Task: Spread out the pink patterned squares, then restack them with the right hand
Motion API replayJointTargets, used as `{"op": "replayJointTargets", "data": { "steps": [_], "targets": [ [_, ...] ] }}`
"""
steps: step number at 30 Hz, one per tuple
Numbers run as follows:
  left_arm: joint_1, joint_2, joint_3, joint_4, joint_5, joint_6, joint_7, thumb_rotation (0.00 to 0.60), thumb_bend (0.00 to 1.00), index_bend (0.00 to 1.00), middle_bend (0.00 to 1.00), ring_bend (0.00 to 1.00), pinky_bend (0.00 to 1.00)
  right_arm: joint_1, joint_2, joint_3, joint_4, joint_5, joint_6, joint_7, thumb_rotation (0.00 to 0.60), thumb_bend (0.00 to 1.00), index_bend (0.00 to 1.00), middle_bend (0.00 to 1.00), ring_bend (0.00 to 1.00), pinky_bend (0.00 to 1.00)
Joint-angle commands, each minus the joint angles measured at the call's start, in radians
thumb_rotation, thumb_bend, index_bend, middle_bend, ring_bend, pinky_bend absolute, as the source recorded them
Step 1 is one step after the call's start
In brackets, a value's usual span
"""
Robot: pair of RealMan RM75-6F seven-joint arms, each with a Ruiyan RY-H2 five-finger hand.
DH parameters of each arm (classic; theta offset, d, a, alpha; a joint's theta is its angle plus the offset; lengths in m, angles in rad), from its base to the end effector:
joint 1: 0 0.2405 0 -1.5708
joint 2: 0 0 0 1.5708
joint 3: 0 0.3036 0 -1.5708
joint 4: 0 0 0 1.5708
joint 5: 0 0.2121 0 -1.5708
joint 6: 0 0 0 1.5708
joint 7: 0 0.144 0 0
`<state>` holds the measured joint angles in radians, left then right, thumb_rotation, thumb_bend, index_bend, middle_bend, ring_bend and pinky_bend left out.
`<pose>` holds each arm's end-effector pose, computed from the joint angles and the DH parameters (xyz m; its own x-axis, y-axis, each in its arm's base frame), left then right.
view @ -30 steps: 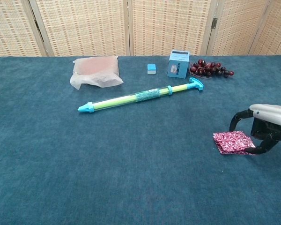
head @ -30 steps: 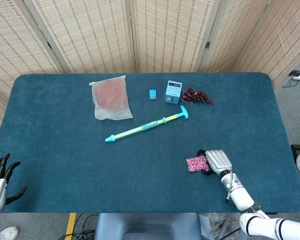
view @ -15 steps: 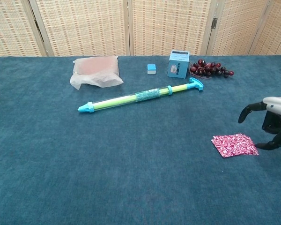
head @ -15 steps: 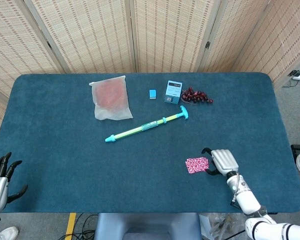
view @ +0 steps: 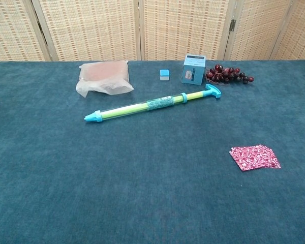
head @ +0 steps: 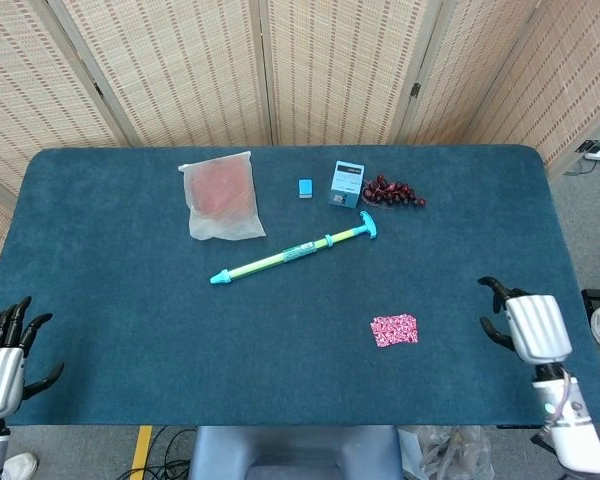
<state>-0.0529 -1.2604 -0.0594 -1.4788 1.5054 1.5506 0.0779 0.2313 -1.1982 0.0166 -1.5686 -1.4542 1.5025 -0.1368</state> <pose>-0.3704 0.1759 0.1476 0.4581 -0.0577 0.8870 0.8889 0.0265 -0.4573 -0.3351 -0.2293 0.1529 0.4835 0.0454 0.8742 -0.8692 -0.0935 0.4856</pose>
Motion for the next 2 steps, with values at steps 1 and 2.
{"op": "replayJointTargets", "data": {
  "steps": [1,2],
  "targets": [
    [-0.005,-0.003,0.001,-0.003,0.005,-0.003,0.009,0.6,0.26,0.22,0.05,0.04,0.11,-0.067,0.053,-0.033,0.0,-0.045,0.067,0.044,0.6,0.33,0.14,0.18,0.11,0.21],
    [-0.006,-0.005,0.002,-0.006,0.005,-0.005,0.014,0.6,0.26,0.22,0.05,0.04,0.11,-0.084,0.065,-0.04,-0.005,-0.047,0.079,0.055,0.6,0.33,0.14,0.15,0.08,0.18]
  ]
}}
